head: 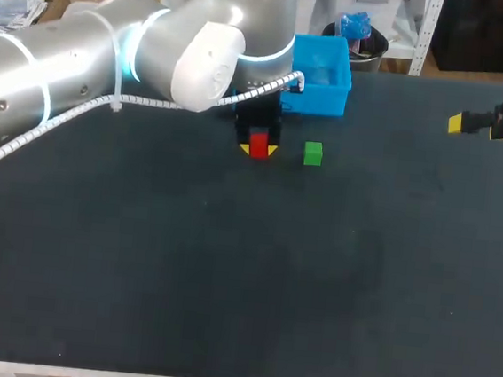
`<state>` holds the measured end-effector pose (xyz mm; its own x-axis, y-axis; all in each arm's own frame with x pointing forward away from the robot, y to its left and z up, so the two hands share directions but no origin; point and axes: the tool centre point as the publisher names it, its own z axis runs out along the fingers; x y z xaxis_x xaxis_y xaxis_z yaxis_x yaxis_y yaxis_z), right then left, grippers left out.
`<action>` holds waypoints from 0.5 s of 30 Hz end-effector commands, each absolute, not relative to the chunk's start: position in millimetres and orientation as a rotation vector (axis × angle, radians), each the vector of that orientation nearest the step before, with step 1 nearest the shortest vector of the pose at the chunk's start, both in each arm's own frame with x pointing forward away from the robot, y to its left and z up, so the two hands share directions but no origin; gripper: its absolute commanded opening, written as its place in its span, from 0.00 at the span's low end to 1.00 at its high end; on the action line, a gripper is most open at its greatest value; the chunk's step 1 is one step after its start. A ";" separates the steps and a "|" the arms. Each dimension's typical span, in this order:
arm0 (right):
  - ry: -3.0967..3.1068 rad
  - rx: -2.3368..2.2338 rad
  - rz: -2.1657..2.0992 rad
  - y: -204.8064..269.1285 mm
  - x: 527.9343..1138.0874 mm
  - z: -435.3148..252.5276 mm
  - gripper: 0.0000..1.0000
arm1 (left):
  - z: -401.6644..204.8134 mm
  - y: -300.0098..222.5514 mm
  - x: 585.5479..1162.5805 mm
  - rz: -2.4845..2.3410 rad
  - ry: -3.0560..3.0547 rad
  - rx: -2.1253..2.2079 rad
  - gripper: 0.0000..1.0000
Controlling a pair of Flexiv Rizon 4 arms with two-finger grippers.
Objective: Use the left arm to pick the red cube and place it into the blue plastic box first, then use the right arm to grasp the green cube and put it into the same blue plastic box after the first action is fully finished.
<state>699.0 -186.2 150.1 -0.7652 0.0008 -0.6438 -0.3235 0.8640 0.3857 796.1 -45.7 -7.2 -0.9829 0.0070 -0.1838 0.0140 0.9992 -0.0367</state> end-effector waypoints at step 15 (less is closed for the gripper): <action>2.372 -0.232 0.639 -185.8 699.5 150.0 1.00 | 111.9 -35.0 805.3 -0.126 2.831 0.126 0.00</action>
